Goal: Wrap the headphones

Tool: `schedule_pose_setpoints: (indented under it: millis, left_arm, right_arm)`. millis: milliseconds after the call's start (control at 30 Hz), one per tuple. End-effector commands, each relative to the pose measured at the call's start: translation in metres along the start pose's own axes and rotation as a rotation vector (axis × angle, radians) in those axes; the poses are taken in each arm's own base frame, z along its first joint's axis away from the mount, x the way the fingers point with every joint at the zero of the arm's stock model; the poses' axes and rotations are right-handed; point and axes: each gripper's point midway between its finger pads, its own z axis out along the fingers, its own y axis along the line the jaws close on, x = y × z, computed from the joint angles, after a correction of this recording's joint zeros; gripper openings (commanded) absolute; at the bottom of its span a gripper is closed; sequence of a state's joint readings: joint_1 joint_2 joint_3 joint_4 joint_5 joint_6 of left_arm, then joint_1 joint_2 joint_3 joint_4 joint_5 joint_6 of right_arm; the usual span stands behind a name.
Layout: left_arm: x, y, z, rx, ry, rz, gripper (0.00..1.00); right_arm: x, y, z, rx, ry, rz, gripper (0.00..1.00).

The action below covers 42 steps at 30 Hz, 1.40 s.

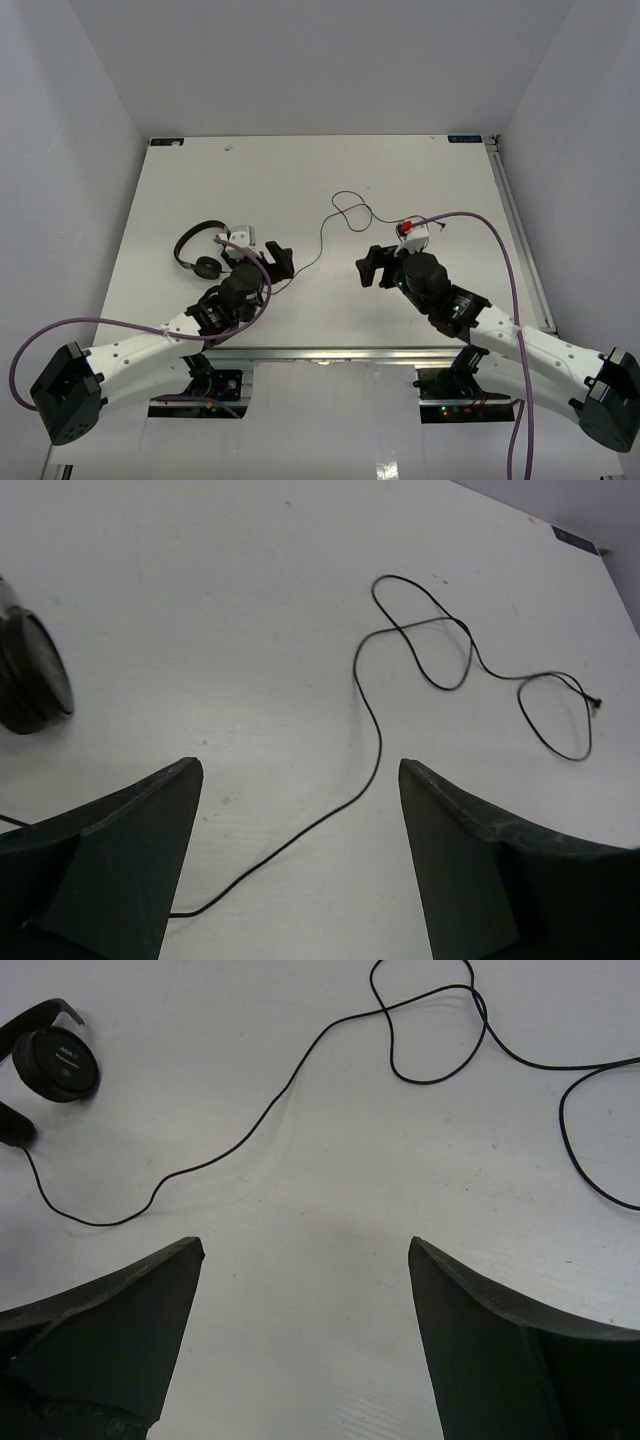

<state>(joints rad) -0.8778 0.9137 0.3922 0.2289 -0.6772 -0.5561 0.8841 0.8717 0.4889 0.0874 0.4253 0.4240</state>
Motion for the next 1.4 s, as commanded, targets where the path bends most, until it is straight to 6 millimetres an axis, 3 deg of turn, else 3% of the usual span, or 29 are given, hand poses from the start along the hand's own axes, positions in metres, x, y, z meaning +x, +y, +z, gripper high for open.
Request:
schedule_pose_setpoints:
  millis: [0,200,300,433,567,900,1367]
  left_arm:
    - [-0.042,0.035,0.003,-0.268,-0.107,-0.074,0.90]
    - [-0.065,0.087,0.003,-0.530,-0.033,-0.144,0.94]
    - [-0.072,0.131,-0.006,-0.663,-0.002,-0.203,0.97]
    - [-0.067,0.167,-0.016,-0.755,0.001,-0.266,0.94]
    - [-0.056,0.187,-0.012,-0.797,0.034,-0.310,0.91]
    - [-0.016,0.203,0.005,-0.857,0.142,-0.300,0.82]
    - [0.007,0.210,0.012,-0.858,0.190,-0.272,0.77]
  right_arm:
    - [-0.029,0.012,-0.006,-0.034,-0.081,0.053,0.90]
    - [-0.037,0.011,-0.015,-0.060,-0.143,0.077,0.90]
    - [-0.038,0.010,-0.017,-0.059,-0.150,0.082,0.90]
    - [-0.038,0.008,-0.017,-0.049,-0.149,0.079,0.90]
    - [-0.035,0.013,-0.015,-0.068,-0.122,0.071,0.90]
    - [-0.032,0.019,-0.012,-0.092,-0.093,0.055,0.90]
    - [-0.028,0.021,-0.010,-0.099,-0.075,0.040,0.91]
